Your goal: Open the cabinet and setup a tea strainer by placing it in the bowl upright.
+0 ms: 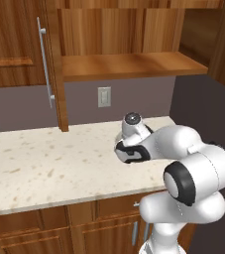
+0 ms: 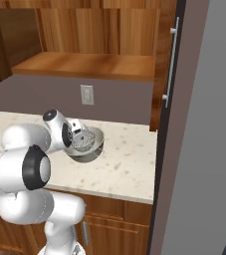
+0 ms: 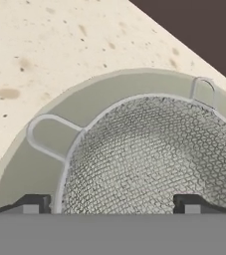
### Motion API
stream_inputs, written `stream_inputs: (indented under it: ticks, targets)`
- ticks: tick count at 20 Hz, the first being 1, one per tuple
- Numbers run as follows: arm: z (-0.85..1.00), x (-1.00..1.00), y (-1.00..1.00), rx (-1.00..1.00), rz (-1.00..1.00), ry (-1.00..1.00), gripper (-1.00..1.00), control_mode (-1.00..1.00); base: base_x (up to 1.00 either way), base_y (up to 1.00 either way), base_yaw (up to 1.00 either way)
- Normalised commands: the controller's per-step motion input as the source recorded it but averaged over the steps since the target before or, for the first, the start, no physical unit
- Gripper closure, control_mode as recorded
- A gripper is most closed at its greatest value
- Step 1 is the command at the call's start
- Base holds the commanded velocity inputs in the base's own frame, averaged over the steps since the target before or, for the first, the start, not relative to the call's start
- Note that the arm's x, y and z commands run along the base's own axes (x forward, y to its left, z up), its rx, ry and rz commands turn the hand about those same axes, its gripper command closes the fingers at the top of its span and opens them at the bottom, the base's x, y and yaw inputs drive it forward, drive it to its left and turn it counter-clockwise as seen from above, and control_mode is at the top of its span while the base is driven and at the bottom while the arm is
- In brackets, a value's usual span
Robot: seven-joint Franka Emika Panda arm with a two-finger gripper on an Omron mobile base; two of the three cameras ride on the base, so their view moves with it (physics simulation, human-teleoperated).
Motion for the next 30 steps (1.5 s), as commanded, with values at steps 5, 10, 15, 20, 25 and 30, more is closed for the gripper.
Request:
stream_inputs:
  ticks: [5,10,15,20,25,30]
  targets:
    - [0.22,-0.07,0.00,0.06,0.00,0.00,-1.00,-1.00,0.00,0.00,0.00]
    - [0.27,-0.18,-0.02,0.05,0.00,0.00,-1.00,-1.00,0.00,0.00,0.00]
    - [0.43,-0.34,-0.08,0.04,-0.03,0.01,-1.00,-1.00,0.00,0.00,0.00]
    - [0.63,-0.38,-0.23,0.06,-0.12,0.06,-1.00,-1.00,0.00,0.00,0.00]
    - [0.88,-0.54,-0.24,0.12,-0.22,0.12,-1.00,-1.00,0.00,0.00,0.00]
    - [0.94,-0.69,-0.23,0.18,-0.29,0.16,-1.00,-1.00,0.00,0.00,0.00]
